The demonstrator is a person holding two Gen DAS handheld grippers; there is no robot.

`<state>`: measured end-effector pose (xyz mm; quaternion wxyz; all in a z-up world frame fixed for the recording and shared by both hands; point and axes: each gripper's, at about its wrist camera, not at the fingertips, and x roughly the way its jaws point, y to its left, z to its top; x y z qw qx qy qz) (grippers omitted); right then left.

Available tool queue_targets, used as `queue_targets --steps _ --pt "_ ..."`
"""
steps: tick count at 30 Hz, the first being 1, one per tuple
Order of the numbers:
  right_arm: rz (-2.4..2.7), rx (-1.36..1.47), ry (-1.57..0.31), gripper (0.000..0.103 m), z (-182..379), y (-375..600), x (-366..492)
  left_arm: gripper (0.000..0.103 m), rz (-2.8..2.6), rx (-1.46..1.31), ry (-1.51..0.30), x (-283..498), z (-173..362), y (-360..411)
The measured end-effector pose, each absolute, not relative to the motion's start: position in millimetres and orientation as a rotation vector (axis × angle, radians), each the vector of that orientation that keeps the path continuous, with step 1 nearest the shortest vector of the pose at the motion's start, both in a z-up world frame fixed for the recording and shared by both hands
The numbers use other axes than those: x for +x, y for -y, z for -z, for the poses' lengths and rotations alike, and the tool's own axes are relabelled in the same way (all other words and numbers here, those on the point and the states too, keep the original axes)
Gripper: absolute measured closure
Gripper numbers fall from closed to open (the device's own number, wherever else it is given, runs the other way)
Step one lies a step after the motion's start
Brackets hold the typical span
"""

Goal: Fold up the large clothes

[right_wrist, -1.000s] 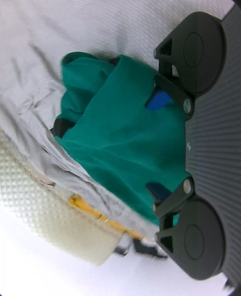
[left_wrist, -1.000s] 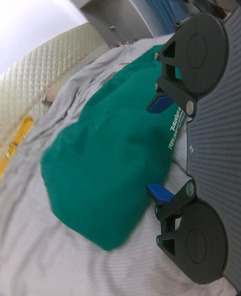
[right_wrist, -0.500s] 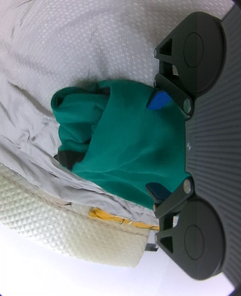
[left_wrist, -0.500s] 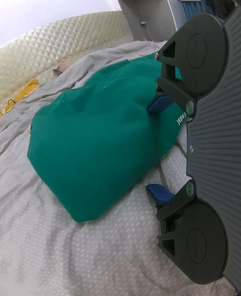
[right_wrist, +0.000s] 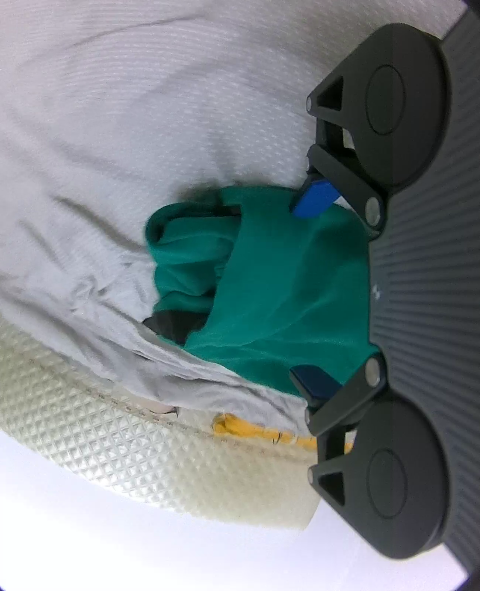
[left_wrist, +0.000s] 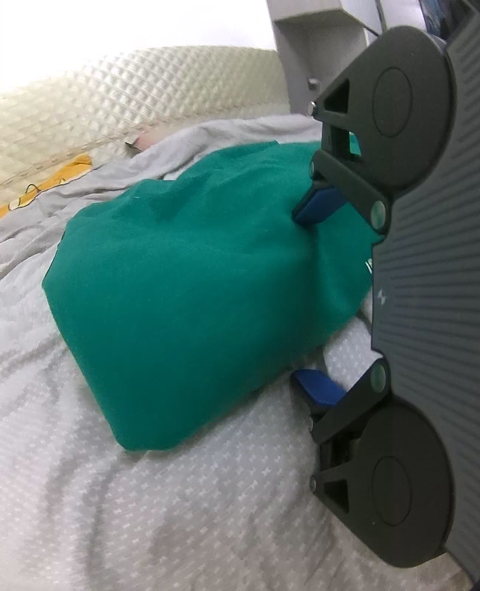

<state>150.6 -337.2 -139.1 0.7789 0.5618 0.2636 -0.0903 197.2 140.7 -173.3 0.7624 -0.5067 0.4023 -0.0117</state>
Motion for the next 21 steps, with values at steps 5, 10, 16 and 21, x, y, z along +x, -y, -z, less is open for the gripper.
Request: queue_targets --steps 5,10,16,21 --pt "0.161 1.391 -0.625 0.013 171.7 339.8 158.1 0.014 0.065 -1.123 -0.857 209.4 178.9 -140.0" --pt "0.128 1.408 -0.619 0.012 181.6 338.0 164.8 0.015 0.169 -1.212 -0.726 214.7 172.8 -146.2" --pt "0.040 1.429 -0.555 0.000 176.4 338.0 173.2 0.015 0.306 -1.240 -0.598 214.4 158.4 -146.0" --pt "-0.140 1.406 -0.388 0.000 152.9 336.3 174.5 0.015 0.365 -1.317 -0.516 214.0 160.1 -151.9"
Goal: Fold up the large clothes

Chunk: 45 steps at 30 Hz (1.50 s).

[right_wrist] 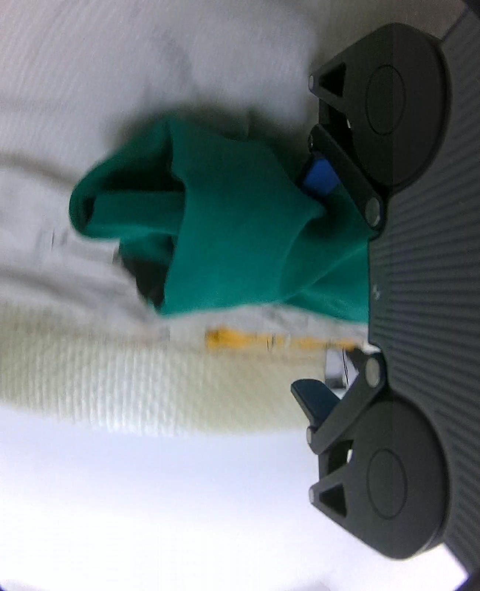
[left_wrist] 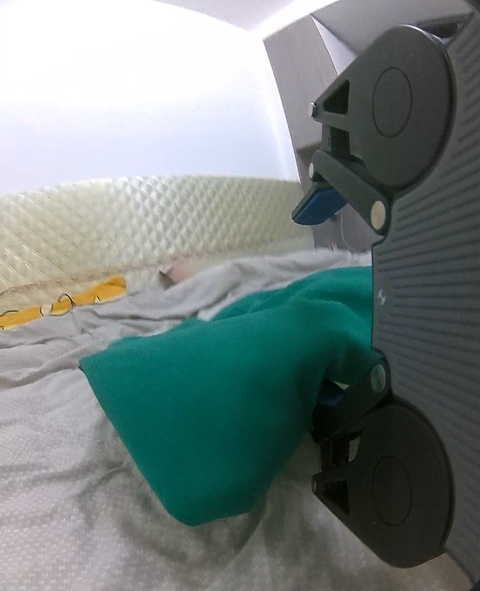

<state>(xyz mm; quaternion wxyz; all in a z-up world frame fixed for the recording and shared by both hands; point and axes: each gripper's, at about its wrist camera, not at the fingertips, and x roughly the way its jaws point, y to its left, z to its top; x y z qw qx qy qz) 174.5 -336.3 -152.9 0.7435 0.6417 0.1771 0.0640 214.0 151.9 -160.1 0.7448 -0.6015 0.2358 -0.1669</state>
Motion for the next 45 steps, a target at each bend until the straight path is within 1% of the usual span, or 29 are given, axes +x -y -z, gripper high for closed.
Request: queue_targets --steps 3,5,8,11,15,19,20,22,23,24,25,26,27,28,29,30,32,35,45 --pt "-0.206 1.385 -0.328 0.000 145.1 333.0 177.3 0.015 0.342 -1.326 -0.533 220.5 163.5 -151.2" --pt "-0.176 1.399 -0.347 0.000 149.5 331.7 177.4 0.015 0.315 -1.327 -0.567 222.0 168.2 -150.8" --pt "-0.051 1.443 -0.430 0.000 165.2 329.3 171.0 0.015 0.237 -1.306 -0.680 227.9 177.1 -145.1" --pt "0.022 1.367 -0.573 0.000 168.2 319.0 170.9 0.015 0.188 -1.301 -0.772 234.2 187.8 -137.8" --pt "0.043 1.263 -0.631 0.000 160.9 304.8 178.9 0.015 0.183 -1.284 -0.771 239.7 187.2 -133.3" --pt "0.111 1.215 -0.683 0.000 169.1 302.0 200.5 0.016 0.160 -1.287 -0.745 246.4 188.2 -134.2" --pt "0.117 1.204 -0.680 0.000 172.2 301.7 202.9 0.019 0.151 -1.273 -0.734 247.4 186.1 -136.3" --pt "0.092 1.182 -0.642 0.000 170.8 302.3 213.1 0.034 0.138 -1.220 -0.733 249.8 181.4 -135.7" --pt "0.087 1.178 -0.632 0.000 169.7 302.5 215.7 0.039 0.132 -1.188 -0.737 250.7 177.4 -133.9" --pt "0.085 1.182 -0.620 0.000 169.3 302.3 214.1 0.048 0.129 -1.163 -0.735 250.1 173.3 -133.6" --pt "0.078 1.183 -0.605 0.002 168.3 302.0 214.3 0.056 0.129 -1.141 -0.725 250.5 168.1 -132.6" --pt "0.077 1.172 -0.595 0.015 166.8 302.1 214.2 0.060 0.129 -1.125 -0.711 249.2 162.3 -131.8" --pt "0.088 1.157 -0.598 0.028 166.0 302.2 213.9 0.066 0.130 -1.115 -0.700 250.7 156.9 -130.9" --pt "0.093 1.154 -0.598 0.036 165.3 303.9 211.0 0.072 0.132 -1.105 -0.687 249.8 152.5 -130.8" --pt "0.096 1.159 -0.594 0.048 164.9 305.4 208.1 0.074 0.136 -1.091 -0.674 248.9 147.3 -130.5" --pt "0.090 1.166 -0.585 0.056 166.0 306.6 202.3 0.077 0.138 -1.079 -0.666 246.0 143.9 -131.2" --pt "0.071 1.152 -0.558 0.062 160.9 304.4 197.7 0.080 0.147 -1.050 -0.645 239.7 138.4 -128.4" --pt "0.039 1.101 -0.512 0.066 144.0 301.1 185.8 0.081 0.150 -1.046 -0.625 230.1 130.7 -127.5" --pt "-0.036 1.093 -0.479 0.066 107.6 302.5 121.5 0.081 0.161 -0.986 -0.618 165.9 92.7 -128.8"
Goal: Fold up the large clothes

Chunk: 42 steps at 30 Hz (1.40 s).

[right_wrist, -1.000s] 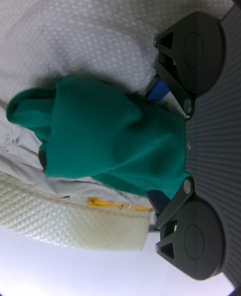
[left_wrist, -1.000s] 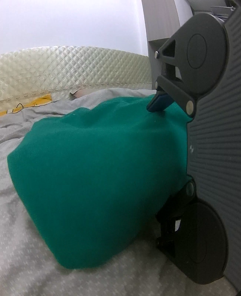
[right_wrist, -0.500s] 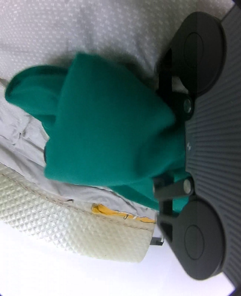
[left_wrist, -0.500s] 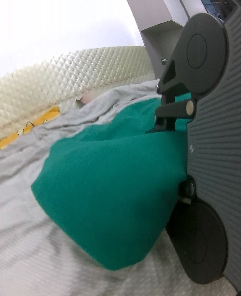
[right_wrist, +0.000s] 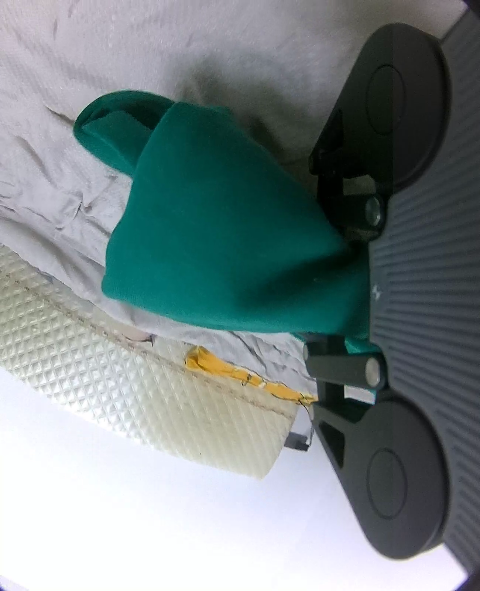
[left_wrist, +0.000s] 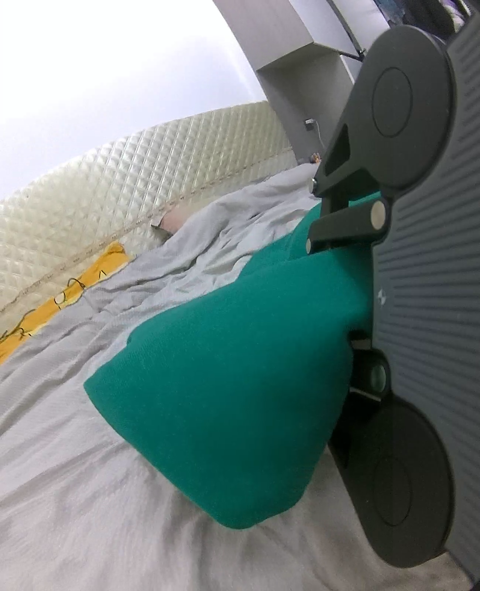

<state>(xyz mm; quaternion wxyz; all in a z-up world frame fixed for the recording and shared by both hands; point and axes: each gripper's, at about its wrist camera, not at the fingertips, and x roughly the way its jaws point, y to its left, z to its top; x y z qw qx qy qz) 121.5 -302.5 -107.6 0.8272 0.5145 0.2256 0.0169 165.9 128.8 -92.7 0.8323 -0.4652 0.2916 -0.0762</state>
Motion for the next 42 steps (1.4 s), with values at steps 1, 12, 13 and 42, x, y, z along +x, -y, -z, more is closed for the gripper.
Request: queue_targets --steps 1,12,13,42 --pt "-0.041 1.092 -0.478 0.066 104.1 300.9 114.7 0.081 0.163 -0.990 -0.617 157.0 89.5 -129.2" --pt "-0.037 1.084 -0.550 0.063 95.1 302.9 51.9 0.078 0.170 -0.983 -0.724 88.4 92.6 -135.1" --pt "-0.035 1.094 -0.561 0.063 96.8 305.0 50.8 0.076 0.167 -0.987 -0.734 87.5 93.2 -135.4" --pt "-0.220 1.094 -0.400 0.024 48.5 310.7 65.0 0.036 0.313 -0.873 -0.419 75.0 37.7 -129.7"
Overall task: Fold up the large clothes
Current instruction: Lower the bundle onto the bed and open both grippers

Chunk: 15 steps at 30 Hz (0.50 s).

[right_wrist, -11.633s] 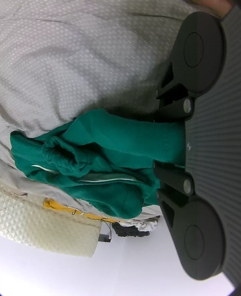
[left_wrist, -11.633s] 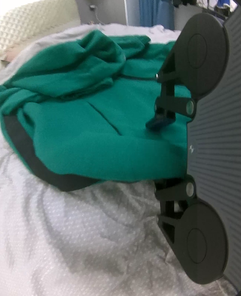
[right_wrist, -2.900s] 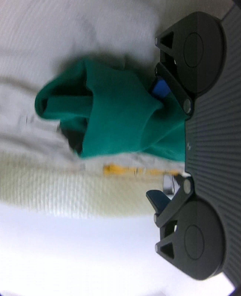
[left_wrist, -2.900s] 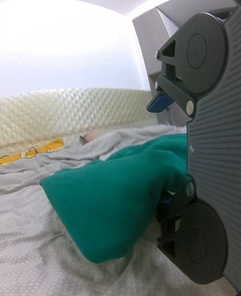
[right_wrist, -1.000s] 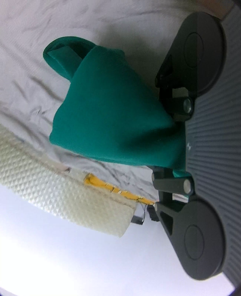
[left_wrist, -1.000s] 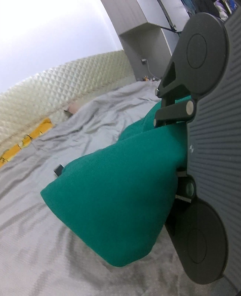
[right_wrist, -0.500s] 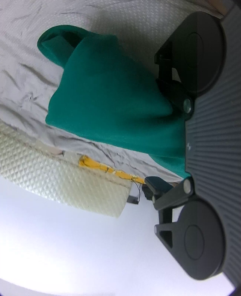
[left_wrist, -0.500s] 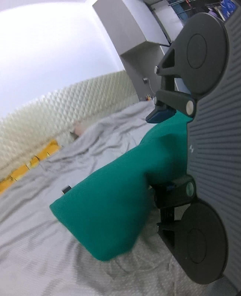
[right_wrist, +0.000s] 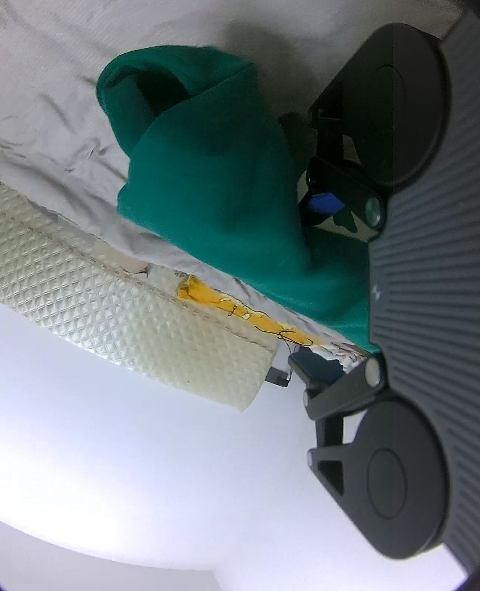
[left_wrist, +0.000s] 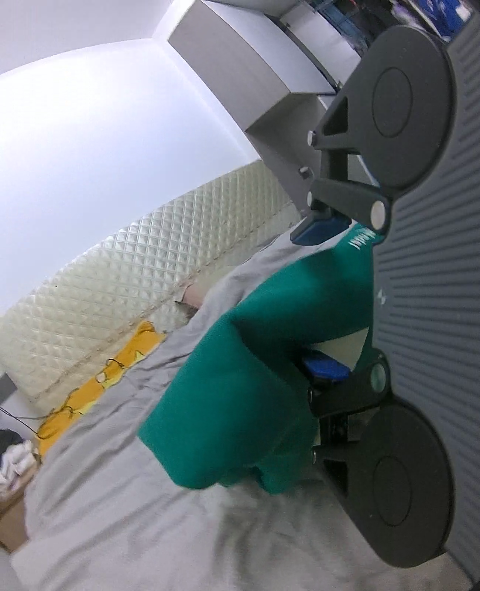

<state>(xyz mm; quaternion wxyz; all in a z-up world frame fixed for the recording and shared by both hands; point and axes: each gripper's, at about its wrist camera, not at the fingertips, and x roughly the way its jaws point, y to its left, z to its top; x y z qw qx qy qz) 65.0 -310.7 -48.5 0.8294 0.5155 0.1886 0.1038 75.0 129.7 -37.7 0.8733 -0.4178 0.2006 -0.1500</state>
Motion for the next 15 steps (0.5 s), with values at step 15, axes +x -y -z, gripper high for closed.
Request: queue_targets --steps 15 --pt "-0.058 0.934 -0.579 0.025 59.2 319.9 190.4 0.033 0.193 -0.496 -0.496 204.0 35.7 -85.8"
